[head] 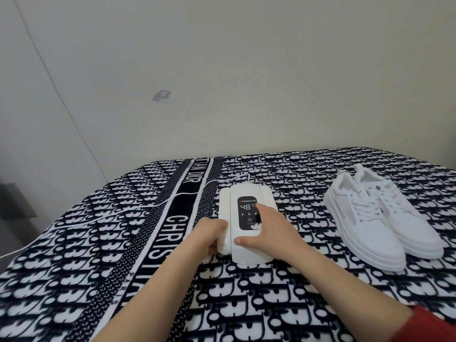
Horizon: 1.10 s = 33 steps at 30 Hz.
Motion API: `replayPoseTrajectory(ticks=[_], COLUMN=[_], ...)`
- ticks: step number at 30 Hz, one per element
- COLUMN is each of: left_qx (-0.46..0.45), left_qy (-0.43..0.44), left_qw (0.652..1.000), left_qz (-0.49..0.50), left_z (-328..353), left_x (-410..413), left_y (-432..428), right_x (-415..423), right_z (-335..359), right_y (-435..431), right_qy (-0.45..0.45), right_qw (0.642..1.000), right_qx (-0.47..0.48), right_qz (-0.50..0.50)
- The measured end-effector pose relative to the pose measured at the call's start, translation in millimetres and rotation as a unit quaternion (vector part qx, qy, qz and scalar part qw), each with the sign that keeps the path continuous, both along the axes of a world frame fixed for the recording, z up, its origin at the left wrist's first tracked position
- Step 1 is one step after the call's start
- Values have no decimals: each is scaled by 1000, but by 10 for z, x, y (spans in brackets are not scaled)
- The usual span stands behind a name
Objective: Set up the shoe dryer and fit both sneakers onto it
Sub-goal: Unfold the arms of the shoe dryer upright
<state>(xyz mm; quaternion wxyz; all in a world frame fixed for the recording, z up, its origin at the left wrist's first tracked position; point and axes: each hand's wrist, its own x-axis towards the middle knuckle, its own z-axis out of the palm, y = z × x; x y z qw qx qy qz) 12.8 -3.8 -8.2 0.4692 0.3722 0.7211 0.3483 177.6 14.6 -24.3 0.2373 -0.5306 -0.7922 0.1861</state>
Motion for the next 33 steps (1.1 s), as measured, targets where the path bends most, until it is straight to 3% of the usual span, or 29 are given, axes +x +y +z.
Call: replayPoseTrajectory(ticks=[33], left_qx=[102], left_qy=[-131], left_qw=[985], left_qz=[49], left_z=[171], left_x=[-51], left_y=[81], right_x=[-9], right_z=[17], right_y=[-8], right_qy=[-16], right_qw=[1000], right_qx=[-5], right_qz=[-9])
